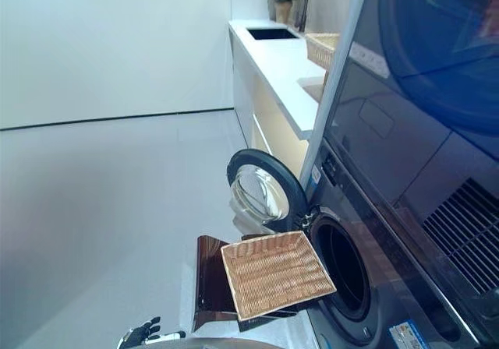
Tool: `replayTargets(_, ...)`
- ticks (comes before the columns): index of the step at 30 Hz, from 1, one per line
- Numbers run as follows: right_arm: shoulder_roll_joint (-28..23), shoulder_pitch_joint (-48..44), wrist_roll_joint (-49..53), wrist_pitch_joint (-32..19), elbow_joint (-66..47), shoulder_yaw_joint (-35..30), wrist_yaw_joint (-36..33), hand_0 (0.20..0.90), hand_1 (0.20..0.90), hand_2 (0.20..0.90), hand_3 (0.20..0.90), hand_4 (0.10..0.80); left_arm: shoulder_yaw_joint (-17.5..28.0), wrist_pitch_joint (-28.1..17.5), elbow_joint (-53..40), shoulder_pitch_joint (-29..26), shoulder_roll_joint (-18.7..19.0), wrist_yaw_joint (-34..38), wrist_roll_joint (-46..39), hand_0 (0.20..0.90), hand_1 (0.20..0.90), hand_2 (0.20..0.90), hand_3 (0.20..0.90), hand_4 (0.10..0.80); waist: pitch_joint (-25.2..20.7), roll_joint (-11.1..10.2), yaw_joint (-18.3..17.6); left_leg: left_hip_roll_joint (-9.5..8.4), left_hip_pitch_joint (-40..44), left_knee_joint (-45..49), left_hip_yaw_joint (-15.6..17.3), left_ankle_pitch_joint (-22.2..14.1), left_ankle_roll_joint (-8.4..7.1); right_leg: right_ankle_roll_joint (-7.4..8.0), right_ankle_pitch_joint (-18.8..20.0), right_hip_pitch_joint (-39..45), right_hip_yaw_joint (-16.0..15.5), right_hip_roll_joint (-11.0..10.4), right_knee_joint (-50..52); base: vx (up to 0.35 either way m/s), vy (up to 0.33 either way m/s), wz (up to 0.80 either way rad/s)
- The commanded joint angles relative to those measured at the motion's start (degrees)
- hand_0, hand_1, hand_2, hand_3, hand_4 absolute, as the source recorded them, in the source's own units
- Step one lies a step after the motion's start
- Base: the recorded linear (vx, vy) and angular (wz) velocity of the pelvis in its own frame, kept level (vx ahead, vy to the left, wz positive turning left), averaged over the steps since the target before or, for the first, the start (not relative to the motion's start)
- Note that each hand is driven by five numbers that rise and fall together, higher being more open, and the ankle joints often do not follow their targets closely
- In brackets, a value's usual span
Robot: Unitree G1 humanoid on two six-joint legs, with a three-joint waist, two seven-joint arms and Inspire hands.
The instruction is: Pick up the clothes and place them into the washing machine
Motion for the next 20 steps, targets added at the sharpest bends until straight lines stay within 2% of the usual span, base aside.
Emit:
replayTargets(1, -3.6, -2.0, -5.4, 0.5, 2.3, 1.3, -0.7, 0.9, 0.9, 0.9, 0.9, 0.8, -0.8, -0.7, 2.1, -2.3, -0.6, -0.6, 2.6, 0.9, 0.9, 0.9, 0.9, 0.8, -1.2, 0.6, -0.1, 0.92, -1.1, 0.6, 0.4, 0.6, -4.72, -2.37, 3.2, -1.6, -2.1, 2.2, 0.6, -0.019, -0.046, 0.03)
replayTargets(8, -3.3, -3.7, -11.7, 2.4, 3.5, 4.9, -2.0, 0.9, 0.9, 0.9, 0.9, 0.8, -1.9, 0.5, 3.4, -3.0, -1.7, -1.5, 3.6, 0.9, 0.9, 0.9, 0.9, 0.8, -2.5, 0.5, -0.6, 1.55, 0.7, 1.4, 1.2, 0.0, -4.7, -2.52, 2.9, 0.0, -1.2, 2.8, 0.4, -0.01, -0.038, 0.01)
replayTargets(15, -7.5, -5.7, -8.6, 4.1, 7.7, -0.8, -4.0, 0.9, 0.9, 0.9, 0.9, 0.8, -5.1, 1.1, 1.8, -3.9, -2.9, -2.0, 5.6, 0.9, 0.9, 0.9, 0.9, 0.8, -3.7, 0.9, -0.9, 1.9, 2.2, 2.0, 0.9, -1.1, -4.66, -2.64, 2.3, 1.7, -1.5, 3.0, 0.5, 0.025, -0.021, -0.07)
replayTargets(20, -8.1, -6.4, -8.5, 4.4, 8.6, -0.7, -2.9, 0.9, 0.9, 0.9, 0.9, 0.8, -6.6, 1.7, 1.6, -3.9, -2.9, -2.3, 7.9, 0.9, 0.9, 0.9, 0.9, 0.8, -4.6, 1.0, -0.9, 2.21, 2.9, 1.7, 0.8, -1.4, -4.73, -2.72, 1.8, 2.3, -1.6, 3.1, 0.5, 0.009, -0.007, 0.02)
